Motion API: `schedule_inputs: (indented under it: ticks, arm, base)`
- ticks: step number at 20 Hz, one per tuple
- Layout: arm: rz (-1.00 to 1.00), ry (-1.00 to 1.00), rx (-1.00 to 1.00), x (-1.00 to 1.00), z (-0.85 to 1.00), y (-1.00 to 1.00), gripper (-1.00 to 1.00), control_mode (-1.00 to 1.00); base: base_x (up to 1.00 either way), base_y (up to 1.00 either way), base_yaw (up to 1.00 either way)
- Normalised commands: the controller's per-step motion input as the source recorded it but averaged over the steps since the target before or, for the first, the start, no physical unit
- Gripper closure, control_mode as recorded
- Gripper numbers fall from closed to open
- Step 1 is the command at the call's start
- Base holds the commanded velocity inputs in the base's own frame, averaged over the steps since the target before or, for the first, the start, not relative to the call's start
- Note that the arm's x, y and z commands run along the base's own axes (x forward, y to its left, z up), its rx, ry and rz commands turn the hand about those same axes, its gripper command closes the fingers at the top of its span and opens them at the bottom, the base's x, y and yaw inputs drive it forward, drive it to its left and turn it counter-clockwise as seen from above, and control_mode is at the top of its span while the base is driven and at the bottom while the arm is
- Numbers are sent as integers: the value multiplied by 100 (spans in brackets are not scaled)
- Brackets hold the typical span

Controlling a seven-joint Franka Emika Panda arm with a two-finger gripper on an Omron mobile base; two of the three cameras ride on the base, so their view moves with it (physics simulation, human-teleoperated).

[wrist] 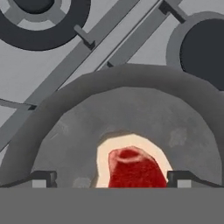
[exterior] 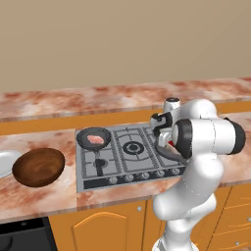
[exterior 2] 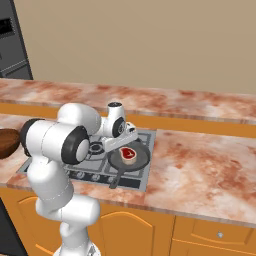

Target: Place one of the steaks on the plate and the other in the bowl. Then place the bowl in the fridge.

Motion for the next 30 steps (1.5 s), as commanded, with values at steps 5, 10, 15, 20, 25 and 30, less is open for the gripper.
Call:
schedule_inputs:
  ticks: [5,10,15,20,25,30]
  arm:
    - [0,5,0,35,-4,-5,-100,-100]
    - [0,9,0,30,-5,-34,-100,-100]
    - [0,4,0,-2,-40,-14,-100,-100]
    - [0,0,1,-4,-37,0,-100,-100]
    - [0,0,1,-1,-20,0,100,-100]
    - [0,0,0,-5,-5,0,100,-100]
  base:
    - [0,0,0]
    - [0,0,0]
    - [0,0,0]
    - [0,0,0]
    - [0,0,0]
    - [0,0,0]
